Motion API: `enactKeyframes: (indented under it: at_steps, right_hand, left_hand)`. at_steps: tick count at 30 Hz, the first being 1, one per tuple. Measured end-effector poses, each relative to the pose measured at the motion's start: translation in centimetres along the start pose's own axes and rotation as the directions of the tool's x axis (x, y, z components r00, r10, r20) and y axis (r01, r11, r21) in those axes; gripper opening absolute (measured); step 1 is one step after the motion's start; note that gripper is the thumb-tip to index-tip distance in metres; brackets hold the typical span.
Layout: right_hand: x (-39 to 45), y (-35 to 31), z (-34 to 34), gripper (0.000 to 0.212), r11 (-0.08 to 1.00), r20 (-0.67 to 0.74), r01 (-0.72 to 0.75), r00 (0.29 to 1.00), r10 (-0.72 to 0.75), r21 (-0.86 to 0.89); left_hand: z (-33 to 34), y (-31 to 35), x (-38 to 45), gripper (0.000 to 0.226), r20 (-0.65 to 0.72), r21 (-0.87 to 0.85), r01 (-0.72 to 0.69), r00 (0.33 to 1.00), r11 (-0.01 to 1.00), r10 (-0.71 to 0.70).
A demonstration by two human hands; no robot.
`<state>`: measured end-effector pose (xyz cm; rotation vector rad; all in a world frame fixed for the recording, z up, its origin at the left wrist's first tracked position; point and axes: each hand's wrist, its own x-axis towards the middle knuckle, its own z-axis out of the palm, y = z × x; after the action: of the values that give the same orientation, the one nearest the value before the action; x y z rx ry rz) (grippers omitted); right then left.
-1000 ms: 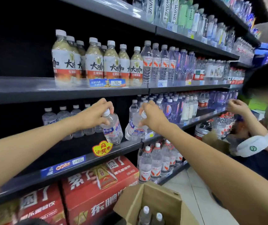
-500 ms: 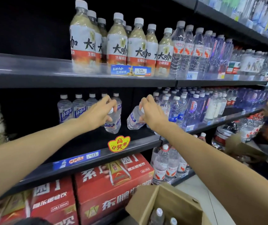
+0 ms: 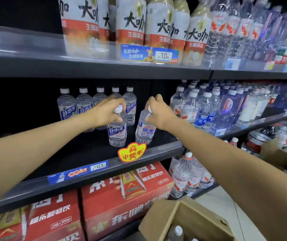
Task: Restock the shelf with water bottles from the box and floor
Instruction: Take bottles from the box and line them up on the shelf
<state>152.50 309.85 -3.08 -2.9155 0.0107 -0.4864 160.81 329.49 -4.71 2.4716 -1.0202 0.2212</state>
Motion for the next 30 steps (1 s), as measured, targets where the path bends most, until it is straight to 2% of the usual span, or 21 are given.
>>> enactKeyframes:
  at_steps: [4,8,14,17,20,22,27,30]
  right_hand:
    - [1.5,1.0,1.6,0.024,1.000,-0.016,-0.007,1.000,0.007,-0.008]
    - [3.0,1.7,2.6,0.027,0.999,-0.042,0.046,0.998,-0.044,0.026]
    - [3.9,3.2,4.3,0.039,0.997,-0.148,0.053,0.988,-0.044,0.059]
    - [3.2,3.7,4.7,0.071,0.986,-0.065,0.081,0.995,-0.072,0.146]
    - [3.3,4.0,4.8,0.102,0.982,0.022,0.104,0.994,-0.109,0.159]
    - [4.0,4.0,5.2,0.108,0.983,0.025,0.095,0.995,-0.100,0.156]
    - [5.6,3.6,6.8,0.104,0.974,-0.057,0.089,0.995,-0.078,0.210]
    - [6.9,3.6,7.6,0.104,0.969,-0.063,0.063,0.997,-0.049,0.240]
  left_hand:
    - [0.5,-0.4,1.6,0.031,0.023,-0.015,0.027,0.999,1.000,-0.027]
    - [1.3,-0.9,2.8,0.031,-0.054,-0.088,0.027,0.998,0.996,-0.032]
    - [3.5,-2.9,2.7,0.049,-0.198,-0.230,0.065,0.974,0.971,-0.112]
    - [4.4,-3.2,2.3,0.080,-0.164,-0.281,0.075,0.979,0.957,-0.125]
    - [4.6,-3.8,1.8,0.108,-0.105,-0.227,0.089,0.988,0.970,-0.115]
    - [4.7,-3.8,1.6,0.109,-0.122,-0.241,0.080,0.986,0.967,-0.112]
    - [5.6,-3.6,2.8,0.103,-0.214,-0.174,0.085,0.969,0.981,-0.122]
    - [6.1,-4.2,4.1,0.103,-0.220,-0.211,0.063,0.969,0.976,-0.110]
